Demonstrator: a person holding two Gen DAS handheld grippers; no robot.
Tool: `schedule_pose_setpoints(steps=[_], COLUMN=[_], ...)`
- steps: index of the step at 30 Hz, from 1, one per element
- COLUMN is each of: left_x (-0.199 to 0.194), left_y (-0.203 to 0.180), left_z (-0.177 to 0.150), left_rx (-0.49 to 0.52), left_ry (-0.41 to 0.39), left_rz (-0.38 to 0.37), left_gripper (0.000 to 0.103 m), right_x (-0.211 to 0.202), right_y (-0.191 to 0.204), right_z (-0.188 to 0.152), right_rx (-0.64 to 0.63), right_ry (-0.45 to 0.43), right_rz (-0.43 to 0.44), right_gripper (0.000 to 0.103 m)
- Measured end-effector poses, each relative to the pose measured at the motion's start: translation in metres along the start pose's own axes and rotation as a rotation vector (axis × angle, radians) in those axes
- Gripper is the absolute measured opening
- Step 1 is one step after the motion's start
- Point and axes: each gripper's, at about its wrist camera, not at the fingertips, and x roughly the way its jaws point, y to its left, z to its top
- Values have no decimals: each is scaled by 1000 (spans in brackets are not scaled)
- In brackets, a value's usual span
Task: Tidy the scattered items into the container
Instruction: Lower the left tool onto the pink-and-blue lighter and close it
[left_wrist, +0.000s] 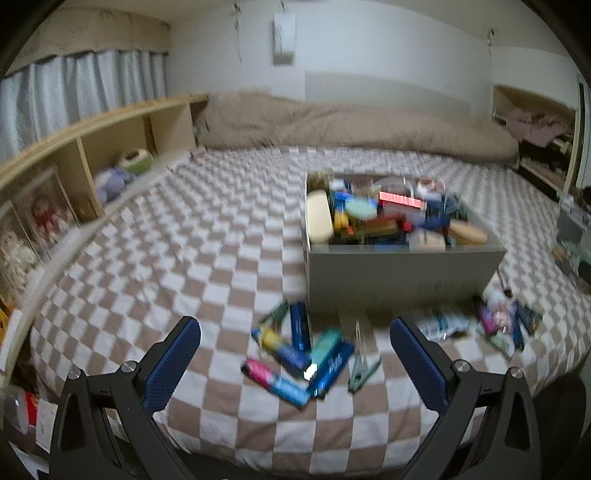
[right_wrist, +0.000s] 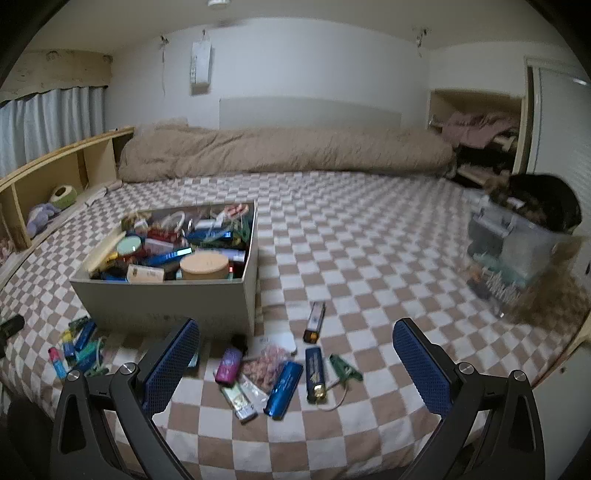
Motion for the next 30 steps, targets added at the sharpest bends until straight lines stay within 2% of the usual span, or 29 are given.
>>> schedule_pose_setpoints(steps=[9,16,20,24,27,30], left_x=[42,58,66,74,81,87], left_y=[7,16,22,22,20,20], left_z=[-35,-41,-44,-48,-50,-51], left_rx=[67,139,155,176,240,312], left_ry=[143,189,210,232,246,264], left_rz=[14,34,29,11,-15,-59], left_gripper=[103,103,103,103,103,103], right_x=[34,59,74,85,91,93], right_y=[1,2,6,13,17,22], right_z=[-27,-49,-63,-77,-87,-93], right_rx=[-10,-3,22,20,10,-17], right_ry=[104,200,284,342,378,376], right_rz=[29,63,114,125,125,103], right_gripper=[103,103,103,103,103,103])
